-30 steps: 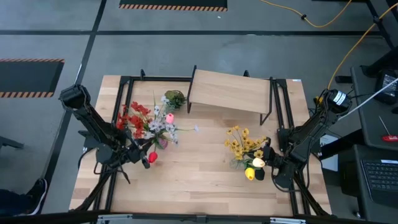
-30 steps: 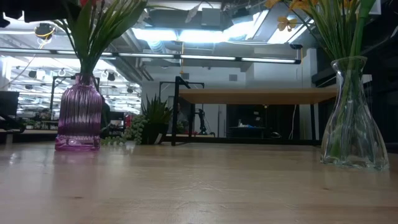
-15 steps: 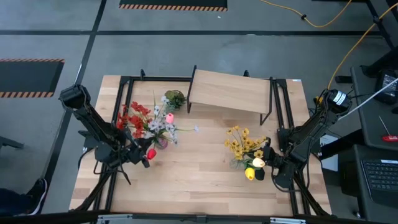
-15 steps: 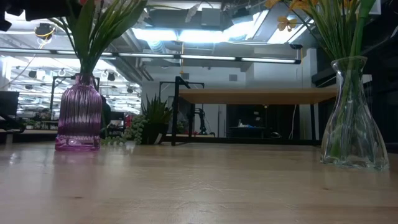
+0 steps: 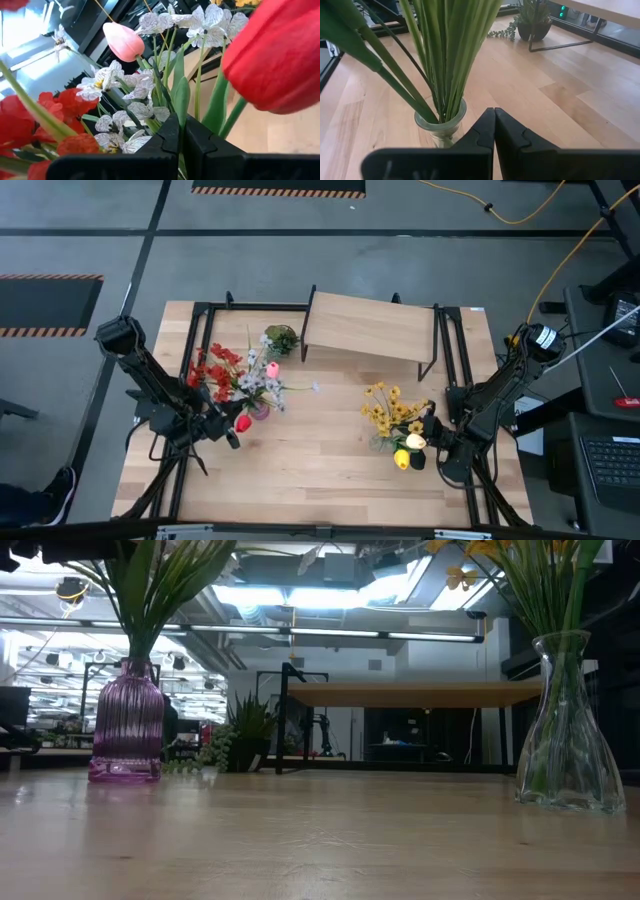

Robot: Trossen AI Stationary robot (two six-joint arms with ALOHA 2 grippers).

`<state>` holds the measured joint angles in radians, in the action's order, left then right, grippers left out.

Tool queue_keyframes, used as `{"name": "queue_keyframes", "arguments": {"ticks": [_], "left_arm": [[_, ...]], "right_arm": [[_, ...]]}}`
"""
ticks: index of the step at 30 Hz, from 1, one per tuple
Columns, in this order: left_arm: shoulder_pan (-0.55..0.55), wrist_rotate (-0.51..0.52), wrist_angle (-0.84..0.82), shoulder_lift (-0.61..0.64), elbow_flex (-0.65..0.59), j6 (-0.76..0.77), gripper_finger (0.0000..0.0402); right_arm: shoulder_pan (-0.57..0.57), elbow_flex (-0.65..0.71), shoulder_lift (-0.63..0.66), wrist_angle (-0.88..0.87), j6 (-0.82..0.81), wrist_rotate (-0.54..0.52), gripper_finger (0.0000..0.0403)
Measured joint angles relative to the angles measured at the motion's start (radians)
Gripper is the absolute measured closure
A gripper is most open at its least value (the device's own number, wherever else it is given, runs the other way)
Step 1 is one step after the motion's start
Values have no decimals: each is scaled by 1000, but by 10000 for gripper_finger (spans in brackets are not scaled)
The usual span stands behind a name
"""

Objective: Pick and place flowers into a vace then onto a shelf
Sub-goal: Put the red flower into the violet vase

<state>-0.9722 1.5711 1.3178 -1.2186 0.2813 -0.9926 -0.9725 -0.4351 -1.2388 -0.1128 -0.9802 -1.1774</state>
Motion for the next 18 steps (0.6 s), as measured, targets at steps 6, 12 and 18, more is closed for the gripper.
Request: {"name": "queue_keyframes", "arguments": {"ticks": [6, 12, 18], "left_arm": [[0, 0, 2, 0, 0, 89, 398], [0, 0, 2, 0, 0, 88, 398], [0, 0, 0, 0, 0, 72, 390]], "right_arm": [[0, 0, 0, 0, 47, 0, 391], [0, 0, 0, -3, 69, 0, 391], [0, 0, 0, -3, 73, 0, 391]]}}
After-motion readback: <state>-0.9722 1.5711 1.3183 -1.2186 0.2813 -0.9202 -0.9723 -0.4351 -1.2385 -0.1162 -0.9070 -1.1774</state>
